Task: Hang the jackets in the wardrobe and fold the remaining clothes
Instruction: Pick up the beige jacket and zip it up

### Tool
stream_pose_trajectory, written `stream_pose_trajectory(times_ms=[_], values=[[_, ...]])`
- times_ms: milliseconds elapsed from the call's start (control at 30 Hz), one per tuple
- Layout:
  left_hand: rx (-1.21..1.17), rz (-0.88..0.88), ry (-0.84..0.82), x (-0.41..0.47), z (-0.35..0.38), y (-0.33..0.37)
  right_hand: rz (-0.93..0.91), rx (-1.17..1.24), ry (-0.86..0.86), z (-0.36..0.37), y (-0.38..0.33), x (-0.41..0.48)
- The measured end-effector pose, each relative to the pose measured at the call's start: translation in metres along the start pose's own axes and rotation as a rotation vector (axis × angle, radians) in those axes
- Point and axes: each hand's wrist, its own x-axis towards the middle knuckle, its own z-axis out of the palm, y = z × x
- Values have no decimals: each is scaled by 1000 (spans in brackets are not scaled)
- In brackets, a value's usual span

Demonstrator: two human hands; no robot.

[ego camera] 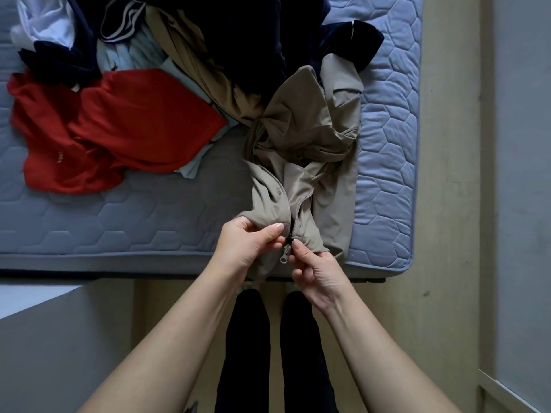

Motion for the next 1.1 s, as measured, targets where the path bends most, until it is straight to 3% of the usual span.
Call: stream_pose_trajectory(times_ms=[533,967,1100], values=[[14,41,141,4,4,-9,-40,70,1,11,0,-1],[94,141,158,6,6,-8,-68,99,15,18,2,3],[200,233,74,6,5,-8,-93,107,55,19,-1,3]])
